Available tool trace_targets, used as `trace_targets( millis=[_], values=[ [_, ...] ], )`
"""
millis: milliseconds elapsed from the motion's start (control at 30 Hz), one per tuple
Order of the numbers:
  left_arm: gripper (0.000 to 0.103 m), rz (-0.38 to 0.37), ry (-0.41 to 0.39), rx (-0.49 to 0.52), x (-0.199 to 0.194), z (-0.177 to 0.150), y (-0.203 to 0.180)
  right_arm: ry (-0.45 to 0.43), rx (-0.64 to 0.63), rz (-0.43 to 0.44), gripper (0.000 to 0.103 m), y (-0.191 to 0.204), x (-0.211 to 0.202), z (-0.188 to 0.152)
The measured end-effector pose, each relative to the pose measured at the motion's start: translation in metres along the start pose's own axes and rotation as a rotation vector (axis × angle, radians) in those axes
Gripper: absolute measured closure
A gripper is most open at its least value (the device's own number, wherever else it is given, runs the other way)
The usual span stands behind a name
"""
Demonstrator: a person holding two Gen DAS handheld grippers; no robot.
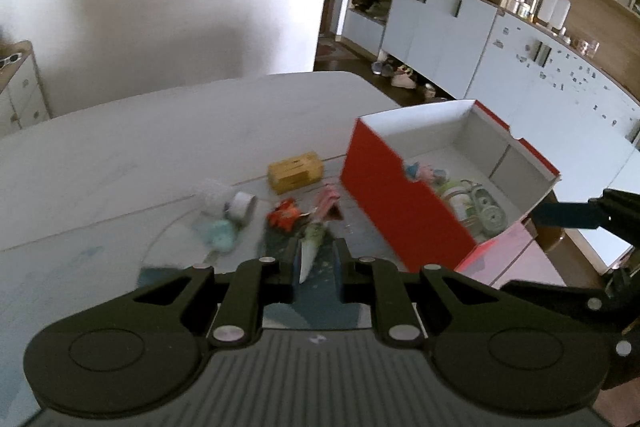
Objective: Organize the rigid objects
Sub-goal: 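Withdraw both tools from the box back toward the pile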
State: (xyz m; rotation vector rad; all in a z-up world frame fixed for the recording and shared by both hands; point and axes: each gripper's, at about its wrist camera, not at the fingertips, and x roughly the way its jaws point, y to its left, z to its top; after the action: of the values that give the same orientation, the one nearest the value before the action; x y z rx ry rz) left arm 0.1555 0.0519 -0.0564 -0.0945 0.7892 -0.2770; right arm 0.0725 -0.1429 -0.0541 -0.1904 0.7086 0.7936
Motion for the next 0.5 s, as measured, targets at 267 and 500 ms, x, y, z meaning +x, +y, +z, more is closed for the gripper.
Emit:
trace_targets(
  millis=[267,500],
  values=[
    [0.087,0.025,0.011,-0.035,0.005,-0.017,0.030,0.052,-0.009,0.021,0.007,0.016,0.030,-0.004],
    [0.087,0.053,0.035,-0.067,0.032,-0.021,0.045,0.081,-0.013,0.035,0.007,0.013,0.066,-0.002]
  ],
)
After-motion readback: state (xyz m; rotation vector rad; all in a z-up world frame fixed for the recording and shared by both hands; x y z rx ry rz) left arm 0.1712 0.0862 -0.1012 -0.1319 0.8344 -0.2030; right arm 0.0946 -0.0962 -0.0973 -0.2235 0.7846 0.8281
